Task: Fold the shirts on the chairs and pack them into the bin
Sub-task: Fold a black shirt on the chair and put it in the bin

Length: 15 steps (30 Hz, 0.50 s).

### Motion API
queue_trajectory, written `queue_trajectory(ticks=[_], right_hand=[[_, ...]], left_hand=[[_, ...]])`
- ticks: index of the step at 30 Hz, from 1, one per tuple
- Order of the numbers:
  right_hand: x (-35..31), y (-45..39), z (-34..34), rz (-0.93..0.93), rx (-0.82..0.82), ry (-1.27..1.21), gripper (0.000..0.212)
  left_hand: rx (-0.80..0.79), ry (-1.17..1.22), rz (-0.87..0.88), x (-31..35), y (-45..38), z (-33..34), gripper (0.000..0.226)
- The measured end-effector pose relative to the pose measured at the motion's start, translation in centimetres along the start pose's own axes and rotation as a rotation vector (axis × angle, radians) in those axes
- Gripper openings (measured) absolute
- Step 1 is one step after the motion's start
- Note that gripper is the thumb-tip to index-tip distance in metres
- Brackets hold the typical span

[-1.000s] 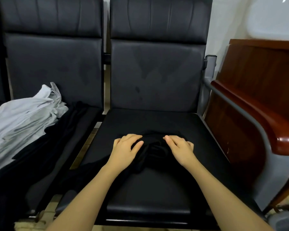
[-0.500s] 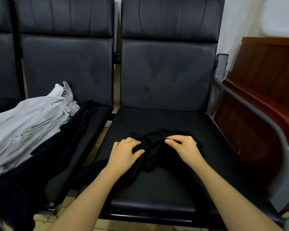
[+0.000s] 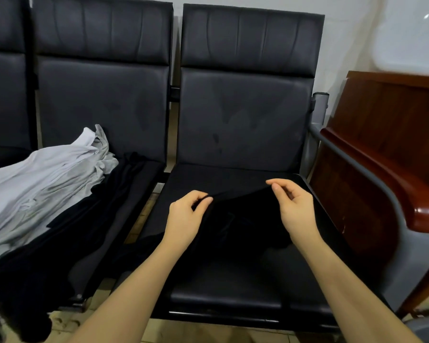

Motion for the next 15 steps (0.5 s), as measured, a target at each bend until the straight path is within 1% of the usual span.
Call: queue_trajectory(ticks=[4,11,13,15], right_hand=[[-0.9,0.3,-1.4,-0.022,0.062,0.003,0.022],[-2.1,1.3,-4.5,-0.033,0.103,0.060,0.024],[-2.6,1.8,-5.6,-0.037,0.110,0.098,0.023],[-2.4,2.2,-6.7,-0.037,0.094,0.151,0.021]], left_hand=[[0.078,0.026,0.079,3.0,0.1,-1.4,0.013],[0.130,-0.015,0.360,9.9,2.0,-0.7,0.018],[0.108,-0.030,0.419,11.4,2.8,0.4,0.024],[0.036,-0.069,0.465,12.6,3.5,2.1,0.033]])
Point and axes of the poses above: each hand's wrist, its own y-axis away from the middle knuckle, its own z-axis out of the palm, x = y × z, the point moved 9 cm from there along -y, towards the middle knuckle, and after that the axes turned 13 degrees about -y, right-handed, at the moved point
